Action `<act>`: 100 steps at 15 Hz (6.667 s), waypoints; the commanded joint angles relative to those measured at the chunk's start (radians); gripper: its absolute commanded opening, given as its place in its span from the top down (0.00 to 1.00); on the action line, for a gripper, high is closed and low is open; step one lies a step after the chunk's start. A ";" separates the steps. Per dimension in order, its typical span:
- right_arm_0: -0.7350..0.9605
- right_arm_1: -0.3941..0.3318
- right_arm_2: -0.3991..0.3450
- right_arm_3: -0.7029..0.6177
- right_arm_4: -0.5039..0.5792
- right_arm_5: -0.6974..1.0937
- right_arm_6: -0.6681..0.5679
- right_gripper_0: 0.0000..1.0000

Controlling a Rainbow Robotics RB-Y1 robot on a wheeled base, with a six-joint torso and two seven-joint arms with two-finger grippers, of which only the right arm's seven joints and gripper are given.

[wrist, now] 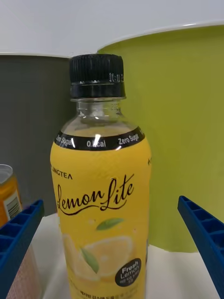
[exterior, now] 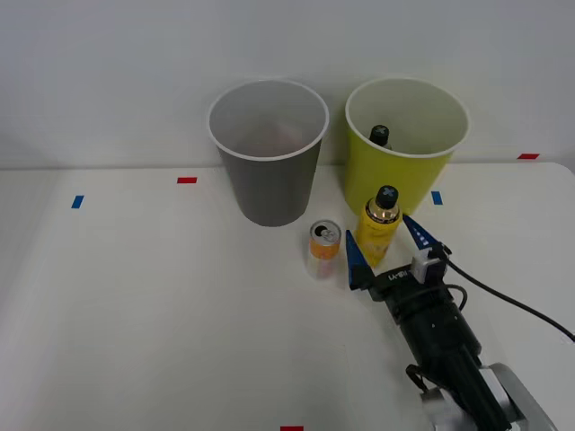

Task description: Put cans in the gray bin, plastic bottles in the light green bin

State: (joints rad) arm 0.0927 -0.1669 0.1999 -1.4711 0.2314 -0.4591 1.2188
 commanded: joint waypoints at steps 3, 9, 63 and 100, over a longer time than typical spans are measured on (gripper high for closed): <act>-0.041 0.020 -0.008 0.000 0.000 0.065 0.001 0.00; -0.042 0.012 -0.004 -0.002 0.000 0.065 0.007 0.00; -0.174 0.017 -0.157 -0.695 -0.227 0.682 -0.133 1.00; -0.484 -0.111 -0.254 -0.402 -0.336 0.821 -0.136 0.00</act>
State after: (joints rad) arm -0.3925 -0.2775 -0.0536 -1.8731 -0.1024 0.3652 1.0817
